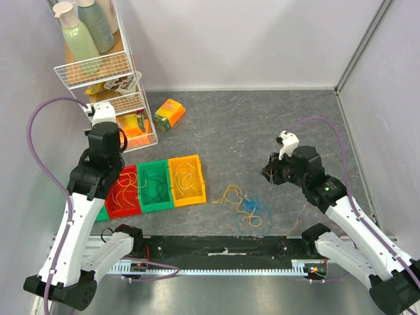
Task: Untangle the cables
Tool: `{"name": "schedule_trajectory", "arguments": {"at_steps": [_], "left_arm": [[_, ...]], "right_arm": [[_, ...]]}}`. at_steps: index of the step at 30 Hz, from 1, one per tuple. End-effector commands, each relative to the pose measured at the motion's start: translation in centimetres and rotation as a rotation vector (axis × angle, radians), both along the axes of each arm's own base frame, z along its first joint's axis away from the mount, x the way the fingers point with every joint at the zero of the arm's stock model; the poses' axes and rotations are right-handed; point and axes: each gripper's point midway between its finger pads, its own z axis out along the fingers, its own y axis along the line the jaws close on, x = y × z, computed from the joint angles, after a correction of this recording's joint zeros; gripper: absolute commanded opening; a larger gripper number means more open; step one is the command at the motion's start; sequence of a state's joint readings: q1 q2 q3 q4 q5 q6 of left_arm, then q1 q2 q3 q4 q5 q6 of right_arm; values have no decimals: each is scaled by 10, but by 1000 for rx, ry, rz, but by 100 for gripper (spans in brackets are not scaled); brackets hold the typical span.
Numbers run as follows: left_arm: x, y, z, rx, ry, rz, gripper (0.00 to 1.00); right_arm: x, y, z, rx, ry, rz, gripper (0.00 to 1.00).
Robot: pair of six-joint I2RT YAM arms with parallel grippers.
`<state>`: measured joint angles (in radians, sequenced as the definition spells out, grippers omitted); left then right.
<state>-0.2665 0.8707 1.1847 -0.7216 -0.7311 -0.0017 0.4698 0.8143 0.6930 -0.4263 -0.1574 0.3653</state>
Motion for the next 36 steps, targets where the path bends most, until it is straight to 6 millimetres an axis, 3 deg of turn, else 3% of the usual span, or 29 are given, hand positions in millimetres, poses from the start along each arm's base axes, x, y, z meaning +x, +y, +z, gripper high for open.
{"name": "schedule_trajectory", "arguments": {"at_steps": [1, 4, 7, 9, 15, 18, 27, 34, 36], "left_arm": [[-3, 5, -38, -77, 36, 73, 2], [-16, 6, -66, -136, 60, 115, 2], [-28, 12, -74, -166, 39, 165, 2], [-29, 4, -87, -221, 50, 139, 2], [-21, -30, -152, -476, 153, 123, 2], [-14, -35, -173, -588, 161, 156, 2], [1, 8, -202, -842, 60, 316, 2], [1, 8, -217, -957, 46, 373, 2], [-4, 9, -218, -970, 47, 406, 14]], "right_arm": [[6, 6, 28, 28, -83, 30, 35], [6, 8, 25, 30, -76, 38, 35], [6, 10, 22, 35, -68, 51, 35], [6, 11, 20, 34, -67, 53, 35], [6, 12, 18, 39, -64, 60, 36], [5, 13, 20, 49, -71, 61, 35], [3, 14, 20, 58, -73, 71, 36], [3, 15, 19, 60, -64, 71, 36], [3, 15, 17, 58, -58, 70, 36]]}}
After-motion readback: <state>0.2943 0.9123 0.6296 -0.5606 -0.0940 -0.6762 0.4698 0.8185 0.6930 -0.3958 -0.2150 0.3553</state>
